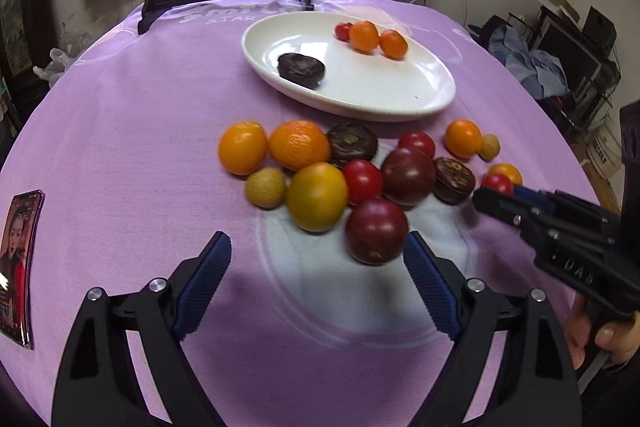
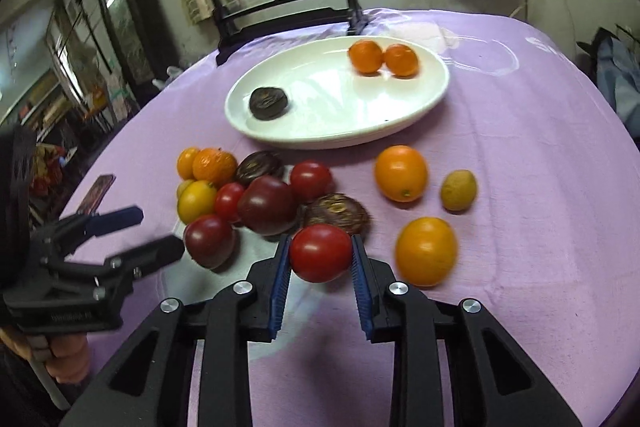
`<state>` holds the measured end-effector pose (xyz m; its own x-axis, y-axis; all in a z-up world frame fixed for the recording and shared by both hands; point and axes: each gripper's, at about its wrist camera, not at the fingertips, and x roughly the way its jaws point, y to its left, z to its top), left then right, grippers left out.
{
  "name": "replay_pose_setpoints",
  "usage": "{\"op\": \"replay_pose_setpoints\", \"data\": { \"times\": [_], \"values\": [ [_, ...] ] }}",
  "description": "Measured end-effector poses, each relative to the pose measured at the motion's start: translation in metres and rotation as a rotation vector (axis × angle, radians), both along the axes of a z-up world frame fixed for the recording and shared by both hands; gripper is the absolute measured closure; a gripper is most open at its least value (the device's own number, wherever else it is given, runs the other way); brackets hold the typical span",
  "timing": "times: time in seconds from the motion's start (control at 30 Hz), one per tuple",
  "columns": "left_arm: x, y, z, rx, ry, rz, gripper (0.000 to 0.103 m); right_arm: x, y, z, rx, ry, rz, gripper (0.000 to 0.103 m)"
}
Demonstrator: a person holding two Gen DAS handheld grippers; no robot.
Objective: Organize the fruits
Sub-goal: 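Place dark red tomato with left tool while right tool places cherry tomato on plate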
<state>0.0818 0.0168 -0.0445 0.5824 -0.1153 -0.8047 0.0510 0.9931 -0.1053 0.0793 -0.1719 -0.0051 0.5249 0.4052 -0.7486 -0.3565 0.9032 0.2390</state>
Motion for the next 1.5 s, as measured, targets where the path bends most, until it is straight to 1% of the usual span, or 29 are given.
{"op": "replay_pose_setpoints", "data": {
  "times": [0.07, 0.13, 0.2, 0.27, 0.33, 0.47, 0.5, 0.53, 0.63, 0.73, 0.9, 0.97, 1.03, 1.17, 1.27, 1.3, 1.37, 1.5],
  "values": [
    [0.001, -0.009, -0.004, 0.01, 0.022, -0.008, 0.02, -0.001, -0.003, 0.001, 0.008, -0.006, -0.003, 0.073],
    [0.004, -0.019, -0.009, 0.033, 0.045, -0.019, 0.03, -0.002, -0.004, 0.004, 0.012, -0.019, -0.001, 0.073],
    [0.007, -0.028, -0.014, 0.041, 0.076, -0.022, 0.034, -0.006, -0.006, 0.007, 0.021, -0.034, 0.004, 0.073],
    [0.012, -0.032, -0.019, 0.034, 0.104, -0.013, 0.037, -0.009, -0.007, 0.01, 0.029, -0.046, 0.011, 0.073],
    [0.016, -0.036, -0.019, 0.049, 0.103, 0.004, 0.043, -0.012, -0.008, 0.011, 0.037, -0.055, 0.017, 0.073],
    [0.024, -0.038, -0.019, 0.07, 0.111, 0.036, 0.051, -0.014, -0.009, 0.013, 0.043, -0.06, 0.026, 0.073],
    [0.025, -0.038, -0.019, 0.064, 0.104, 0.034, 0.056, -0.015, -0.008, 0.013, 0.042, -0.061, 0.028, 0.073],
    [0.024, -0.038, -0.018, 0.043, 0.101, 0.018, 0.065, -0.015, -0.007, 0.012, 0.041, -0.059, 0.03, 0.073],
    [0.022, -0.035, -0.016, 0.045, 0.109, 0.009, 0.066, -0.014, -0.007, 0.01, 0.031, -0.055, 0.025, 0.073],
    [0.013, -0.031, -0.012, 0.043, 0.095, -0.008, 0.066, -0.014, -0.009, 0.01, 0.032, -0.055, 0.014, 0.073],
    [-0.004, -0.019, 0.014, 0.021, 0.025, -0.026, 0.066, -0.015, -0.01, 0.012, 0.045, -0.084, 0.002, 0.073],
    [-0.004, -0.014, 0.028, 0.019, -0.009, -0.028, 0.066, -0.017, -0.01, 0.019, 0.058, -0.104, -0.008, 0.073],
    [0.002, -0.01, 0.041, 0.021, -0.036, -0.032, 0.066, -0.02, -0.007, 0.033, 0.062, -0.138, -0.002, 0.073],
    [0.029, -0.008, 0.064, 0.04, -0.098, -0.022, 0.066, -0.012, 0.003, 0.061, 0.043, -0.186, 0.042, 0.073],
    [0.059, -0.008, 0.07, 0.009, -0.094, -0.007, 0.066, 0.009, 0.011, 0.072, 0.0, -0.204, 0.049, 0.073],
    [0.07, -0.01, 0.07, 0.018, -0.099, 0.0, 0.066, 0.018, 0.014, 0.072, -0.012, -0.202, 0.048, 0.073],
    [0.095, -0.015, 0.068, 0.062, -0.102, 0.021, 0.066, 0.035, 0.02, 0.069, -0.036, -0.188, 0.046, 0.073],
    [0.142, -0.019, 0.056, 0.064, -0.046, 0.036, 0.066, 0.068, 0.035, 0.051, -0.076, -0.137, 0.052, 0.073]
  ]
}}
